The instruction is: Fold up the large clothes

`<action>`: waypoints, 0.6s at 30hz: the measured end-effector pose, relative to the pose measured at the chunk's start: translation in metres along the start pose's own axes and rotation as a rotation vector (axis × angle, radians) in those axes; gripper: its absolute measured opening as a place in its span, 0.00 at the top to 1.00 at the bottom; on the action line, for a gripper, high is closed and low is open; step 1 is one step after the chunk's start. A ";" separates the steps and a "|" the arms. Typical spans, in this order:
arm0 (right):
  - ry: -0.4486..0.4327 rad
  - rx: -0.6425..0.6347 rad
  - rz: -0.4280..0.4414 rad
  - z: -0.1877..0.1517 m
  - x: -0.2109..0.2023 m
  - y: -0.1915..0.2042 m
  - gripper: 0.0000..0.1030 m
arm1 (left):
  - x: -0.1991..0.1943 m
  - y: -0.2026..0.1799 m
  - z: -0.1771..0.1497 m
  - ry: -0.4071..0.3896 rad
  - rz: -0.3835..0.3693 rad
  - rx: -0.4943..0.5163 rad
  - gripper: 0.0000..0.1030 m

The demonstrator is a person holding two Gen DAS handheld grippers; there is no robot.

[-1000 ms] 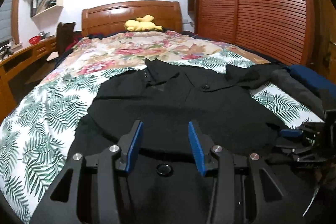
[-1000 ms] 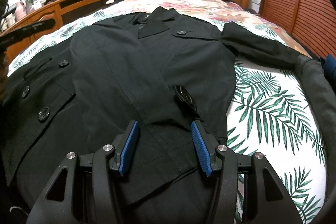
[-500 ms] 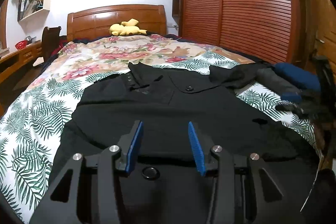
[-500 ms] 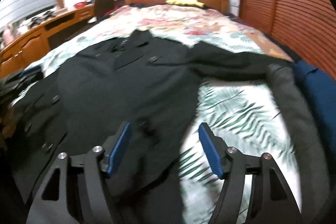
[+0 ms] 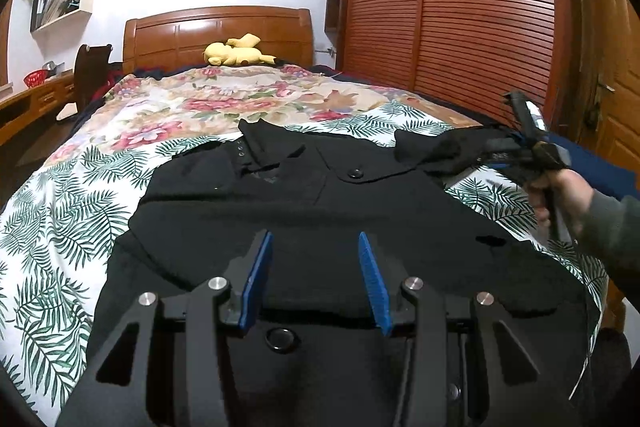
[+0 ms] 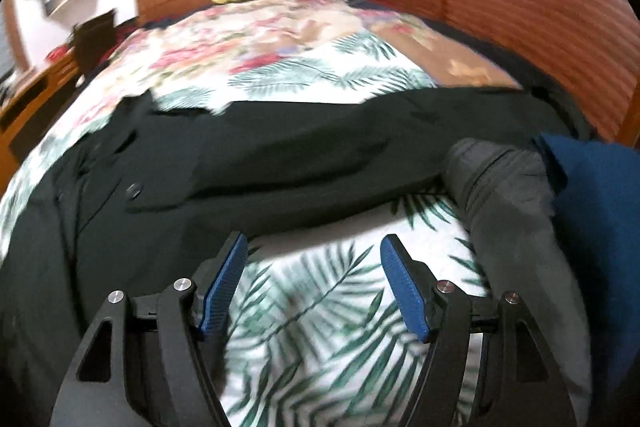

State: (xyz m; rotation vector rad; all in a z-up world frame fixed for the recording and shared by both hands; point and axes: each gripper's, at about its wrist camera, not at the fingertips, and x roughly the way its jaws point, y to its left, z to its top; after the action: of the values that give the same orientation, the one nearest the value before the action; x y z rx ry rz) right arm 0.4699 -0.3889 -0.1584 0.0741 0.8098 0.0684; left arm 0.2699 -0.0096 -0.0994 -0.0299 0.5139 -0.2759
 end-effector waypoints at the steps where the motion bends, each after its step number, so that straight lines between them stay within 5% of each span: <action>1: 0.009 0.017 -0.001 0.003 0.006 -0.004 0.31 | 0.001 0.000 0.000 0.001 -0.002 -0.001 0.58; 7: 0.032 0.116 0.009 0.012 0.029 -0.019 0.33 | 0.005 0.003 0.001 0.014 -0.005 -0.009 0.58; 12: 0.043 0.162 0.006 0.018 0.041 -0.028 0.47 | 0.006 0.005 0.002 0.014 -0.002 -0.015 0.58; 15: 0.045 0.143 -0.012 0.025 0.045 -0.025 0.83 | 0.007 0.003 0.001 0.019 0.011 -0.010 0.58; 18: 0.003 0.067 -0.034 0.034 0.036 -0.010 0.95 | 0.008 0.001 0.001 0.019 0.024 0.005 0.58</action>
State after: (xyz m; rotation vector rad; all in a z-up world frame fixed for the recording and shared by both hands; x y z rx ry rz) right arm 0.5192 -0.3972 -0.1619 0.1232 0.8157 0.0089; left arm 0.2770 -0.0108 -0.1023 -0.0166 0.5319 -0.2542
